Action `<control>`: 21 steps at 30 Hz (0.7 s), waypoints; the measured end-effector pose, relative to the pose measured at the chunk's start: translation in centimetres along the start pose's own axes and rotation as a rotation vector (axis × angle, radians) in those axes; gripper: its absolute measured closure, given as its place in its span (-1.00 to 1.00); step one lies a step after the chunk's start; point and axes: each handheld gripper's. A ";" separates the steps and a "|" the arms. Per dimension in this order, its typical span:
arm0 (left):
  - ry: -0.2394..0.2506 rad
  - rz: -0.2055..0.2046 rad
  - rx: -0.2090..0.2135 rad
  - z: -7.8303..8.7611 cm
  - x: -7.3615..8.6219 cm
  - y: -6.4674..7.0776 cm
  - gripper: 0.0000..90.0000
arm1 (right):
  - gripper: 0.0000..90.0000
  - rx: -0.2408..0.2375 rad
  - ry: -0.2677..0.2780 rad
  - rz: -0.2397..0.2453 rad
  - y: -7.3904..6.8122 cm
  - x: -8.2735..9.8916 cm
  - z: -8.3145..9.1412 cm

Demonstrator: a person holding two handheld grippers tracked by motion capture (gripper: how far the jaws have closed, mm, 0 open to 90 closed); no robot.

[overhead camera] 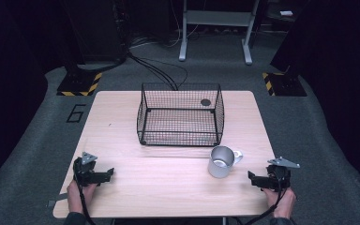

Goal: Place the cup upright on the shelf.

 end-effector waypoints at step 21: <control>0.000 0.000 0.000 0.0 0.0 0.0 -0.99 | -1.00 -0.135 0.074 0.096 -5.8 -5.0 3.8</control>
Point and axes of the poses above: each handheld gripper's, and its own axes: z roughly backward along the jaws, x roughly out of its underside, y roughly to its right, and after that the axes turned 1 degree about -x, right-handed
